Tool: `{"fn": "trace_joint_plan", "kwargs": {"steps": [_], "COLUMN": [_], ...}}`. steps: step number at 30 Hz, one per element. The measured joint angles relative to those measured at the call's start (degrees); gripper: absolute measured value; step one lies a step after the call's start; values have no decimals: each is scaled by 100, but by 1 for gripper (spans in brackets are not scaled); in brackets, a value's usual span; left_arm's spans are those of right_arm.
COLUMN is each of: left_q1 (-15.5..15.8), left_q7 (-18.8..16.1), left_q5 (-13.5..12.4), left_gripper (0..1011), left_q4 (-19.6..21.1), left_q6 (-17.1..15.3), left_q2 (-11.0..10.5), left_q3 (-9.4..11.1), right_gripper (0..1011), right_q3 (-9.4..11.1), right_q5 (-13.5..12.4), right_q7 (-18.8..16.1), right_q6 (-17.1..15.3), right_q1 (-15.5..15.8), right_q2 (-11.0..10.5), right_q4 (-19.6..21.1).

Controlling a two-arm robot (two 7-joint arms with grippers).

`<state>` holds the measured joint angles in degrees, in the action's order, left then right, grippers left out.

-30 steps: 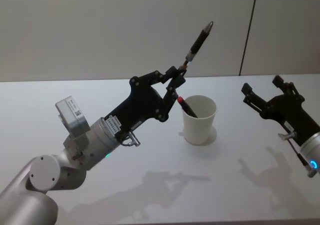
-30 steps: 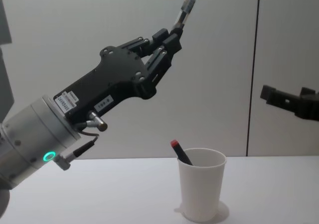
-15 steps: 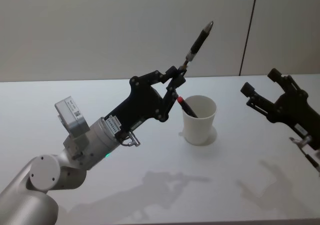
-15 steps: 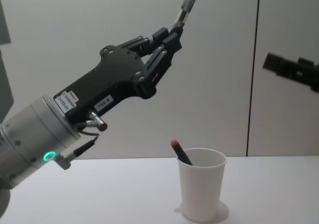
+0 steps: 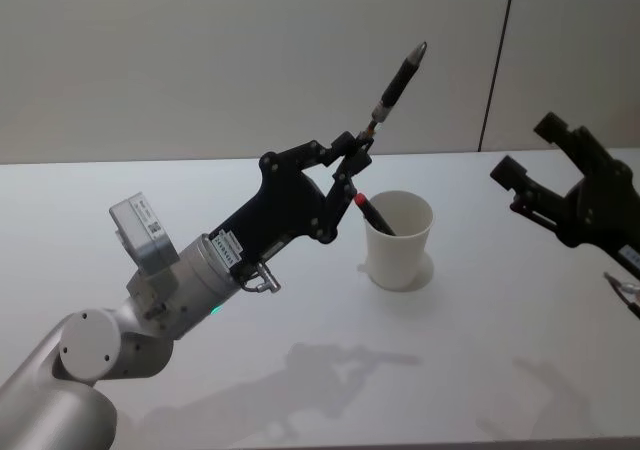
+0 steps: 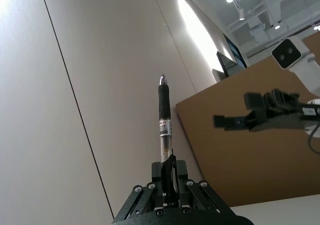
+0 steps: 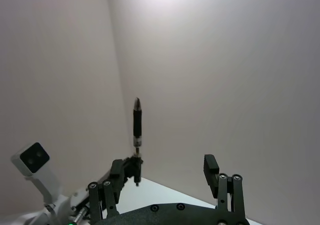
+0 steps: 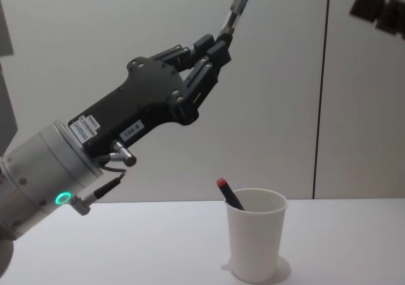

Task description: Place the pen into the pen holder.

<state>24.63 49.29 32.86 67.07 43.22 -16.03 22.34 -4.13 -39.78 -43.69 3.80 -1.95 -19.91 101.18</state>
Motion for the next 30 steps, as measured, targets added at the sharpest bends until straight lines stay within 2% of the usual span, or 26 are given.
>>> {"fn": "trace_joint_plan", "kwargs": {"steps": [10,19,23,30], "left_q1": [1,1,1,0], "left_q7": [6,8,8,8], "left_q5": [4,5,4,4], "left_gripper": [176,176,176,176], "left_q4": [-4,-4,-4,-4], "left_q6": [4,4,4,4], "left_q2": [0,0,0,0], "left_q3": [0,0,0,0], "right_gripper": [1001,1001,1001,1001], "right_q3": [-100,-284,-395,-553], "right_q5": [-43,268,483,729], "right_q7": [75,501,741,972], "right_q6": [-89,-247,-366,-511], "right_q1": [-70,-235,-346,-505], "right_q2": [53,242,371,552], "right_q4": [274,392,410,407]}}
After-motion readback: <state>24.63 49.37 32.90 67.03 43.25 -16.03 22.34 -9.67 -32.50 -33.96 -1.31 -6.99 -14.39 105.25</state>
